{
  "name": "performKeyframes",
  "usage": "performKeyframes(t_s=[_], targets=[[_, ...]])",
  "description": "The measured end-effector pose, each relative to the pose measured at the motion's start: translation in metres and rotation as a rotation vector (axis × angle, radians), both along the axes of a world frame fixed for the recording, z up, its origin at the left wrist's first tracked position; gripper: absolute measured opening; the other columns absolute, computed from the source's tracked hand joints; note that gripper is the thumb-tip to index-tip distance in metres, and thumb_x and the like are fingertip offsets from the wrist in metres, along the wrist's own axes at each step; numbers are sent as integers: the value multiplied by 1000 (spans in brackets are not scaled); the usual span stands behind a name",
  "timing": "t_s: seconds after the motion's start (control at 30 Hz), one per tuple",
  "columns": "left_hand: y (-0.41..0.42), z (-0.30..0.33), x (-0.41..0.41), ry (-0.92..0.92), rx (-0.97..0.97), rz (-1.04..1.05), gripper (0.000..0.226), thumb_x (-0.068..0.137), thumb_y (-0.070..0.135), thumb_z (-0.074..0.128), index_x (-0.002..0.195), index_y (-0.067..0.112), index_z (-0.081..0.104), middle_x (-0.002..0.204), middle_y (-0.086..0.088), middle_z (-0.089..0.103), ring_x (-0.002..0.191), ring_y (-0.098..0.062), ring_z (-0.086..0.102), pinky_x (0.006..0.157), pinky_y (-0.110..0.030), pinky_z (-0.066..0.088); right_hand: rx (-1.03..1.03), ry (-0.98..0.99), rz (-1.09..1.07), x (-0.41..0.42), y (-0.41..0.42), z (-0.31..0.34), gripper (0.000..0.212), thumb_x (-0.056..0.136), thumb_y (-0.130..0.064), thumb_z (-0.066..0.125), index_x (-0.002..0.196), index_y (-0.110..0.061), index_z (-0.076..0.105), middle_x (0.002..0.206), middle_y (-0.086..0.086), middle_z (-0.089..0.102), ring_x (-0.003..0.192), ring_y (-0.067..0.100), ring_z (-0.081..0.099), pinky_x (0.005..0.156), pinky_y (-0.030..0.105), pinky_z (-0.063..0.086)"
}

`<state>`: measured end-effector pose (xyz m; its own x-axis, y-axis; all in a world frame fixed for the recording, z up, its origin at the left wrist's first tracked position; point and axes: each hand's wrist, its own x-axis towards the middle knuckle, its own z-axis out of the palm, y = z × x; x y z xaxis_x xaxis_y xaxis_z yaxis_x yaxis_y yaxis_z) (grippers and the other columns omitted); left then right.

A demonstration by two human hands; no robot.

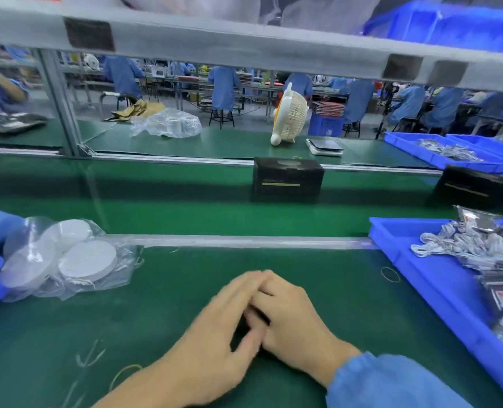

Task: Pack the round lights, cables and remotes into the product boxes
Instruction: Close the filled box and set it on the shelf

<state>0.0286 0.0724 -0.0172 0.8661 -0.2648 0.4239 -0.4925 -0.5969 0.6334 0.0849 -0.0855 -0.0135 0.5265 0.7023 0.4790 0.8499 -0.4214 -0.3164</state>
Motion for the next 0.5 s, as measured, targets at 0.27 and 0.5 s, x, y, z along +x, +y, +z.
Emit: performKeyframes(t_s=[0.27, 0.5], targets=[[-6, 8, 6, 165, -140, -102, 52, 82, 34, 74, 127, 51, 54, 125, 34, 59, 120, 5, 55, 98, -4, 35, 9, 79, 51, -4, -12, 2, 14, 80, -3, 57, 83, -9, 69, 77, 2, 66, 70, 22, 58, 63, 37, 50], [-7, 8, 5, 217, -156, -69, 56, 81, 36, 72, 127, 59, 50, 109, 27, 68, 101, -5, 65, 90, -5, 39, 25, 107, 52, -3, -12, 1, 16, 81, -6, 53, 82, -14, 66, 78, -1, 65, 71, 19, 56, 64, 36, 49]])
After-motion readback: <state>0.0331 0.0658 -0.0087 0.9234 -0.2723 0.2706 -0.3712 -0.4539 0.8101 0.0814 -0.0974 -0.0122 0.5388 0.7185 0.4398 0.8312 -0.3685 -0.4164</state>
